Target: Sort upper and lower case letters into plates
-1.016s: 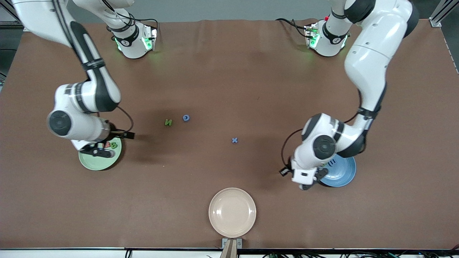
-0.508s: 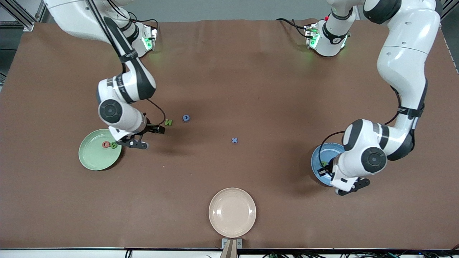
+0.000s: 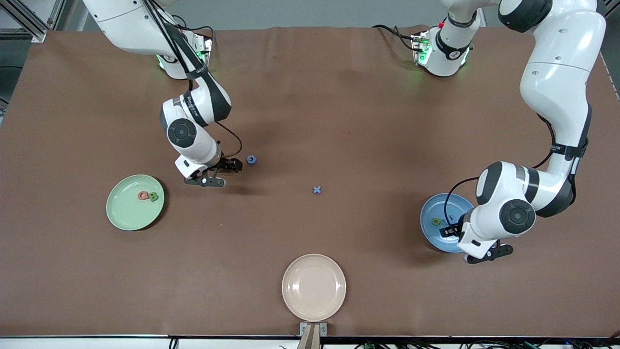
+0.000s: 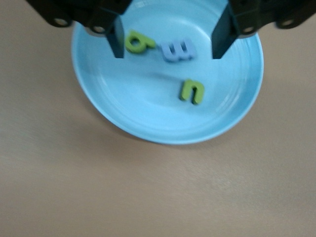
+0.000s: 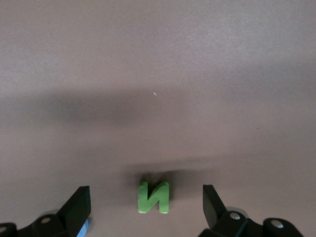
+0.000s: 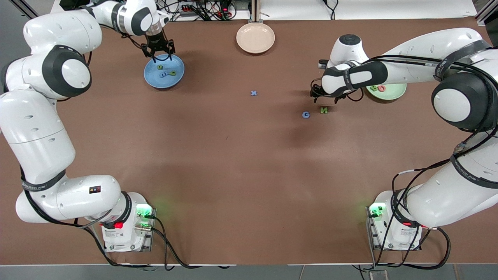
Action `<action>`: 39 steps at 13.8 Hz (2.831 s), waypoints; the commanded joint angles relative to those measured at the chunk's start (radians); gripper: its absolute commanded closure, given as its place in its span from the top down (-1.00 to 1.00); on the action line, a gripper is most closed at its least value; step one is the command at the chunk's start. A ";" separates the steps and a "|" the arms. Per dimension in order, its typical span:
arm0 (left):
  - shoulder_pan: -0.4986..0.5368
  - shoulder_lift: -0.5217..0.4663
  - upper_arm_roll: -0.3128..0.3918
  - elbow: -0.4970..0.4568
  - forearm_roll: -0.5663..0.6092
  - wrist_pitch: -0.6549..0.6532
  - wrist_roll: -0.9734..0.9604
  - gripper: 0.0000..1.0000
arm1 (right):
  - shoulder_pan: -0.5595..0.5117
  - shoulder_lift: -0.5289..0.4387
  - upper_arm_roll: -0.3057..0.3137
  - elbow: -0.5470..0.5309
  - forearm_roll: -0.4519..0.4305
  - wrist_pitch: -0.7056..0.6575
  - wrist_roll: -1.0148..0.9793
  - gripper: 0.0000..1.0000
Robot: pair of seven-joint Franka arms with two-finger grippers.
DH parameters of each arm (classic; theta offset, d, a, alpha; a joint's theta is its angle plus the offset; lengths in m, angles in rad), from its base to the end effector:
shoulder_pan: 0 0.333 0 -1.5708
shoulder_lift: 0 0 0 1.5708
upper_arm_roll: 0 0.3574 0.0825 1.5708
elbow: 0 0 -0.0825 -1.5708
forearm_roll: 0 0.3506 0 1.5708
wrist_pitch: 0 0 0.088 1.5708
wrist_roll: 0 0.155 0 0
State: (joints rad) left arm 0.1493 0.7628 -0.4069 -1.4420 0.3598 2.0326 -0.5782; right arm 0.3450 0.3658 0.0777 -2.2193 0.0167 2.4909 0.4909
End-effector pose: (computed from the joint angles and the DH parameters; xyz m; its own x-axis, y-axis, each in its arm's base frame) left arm 0.6994 -0.0936 0.2535 0.9706 0.2293 -0.0736 0.2236 -0.9715 -0.0781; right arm 0.4860 0.2195 0.2211 0.9913 -0.0858 -0.0997 -0.0851 -0.9963 0.0118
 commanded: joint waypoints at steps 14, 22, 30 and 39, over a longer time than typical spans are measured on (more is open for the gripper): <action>-0.215 -0.063 -0.425 -0.026 0.080 -0.237 -0.917 1.00 | -0.001 0.033 -0.007 -0.022 0.000 0.009 -0.028 0.48; -0.437 0.058 -0.222 -0.034 0.102 0.059 -1.406 0.97 | 0.006 0.053 -0.006 -0.022 0.000 0.031 -0.026 0.01; -0.562 0.122 -0.058 -0.020 0.145 0.238 -1.680 0.91 | 0.006 0.051 -0.006 -0.022 0.000 0.028 -0.028 -0.68; -0.565 0.139 -0.039 0.003 0.134 0.255 -1.686 0.55 | -0.268 -0.047 -0.018 0.150 -0.015 -0.290 -0.433 -0.74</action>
State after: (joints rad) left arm -0.4093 0.8853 -0.4497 -1.4613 0.4898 2.2816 -2.2447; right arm 0.1893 0.3387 0.0465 -2.0891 0.0150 2.2335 0.1983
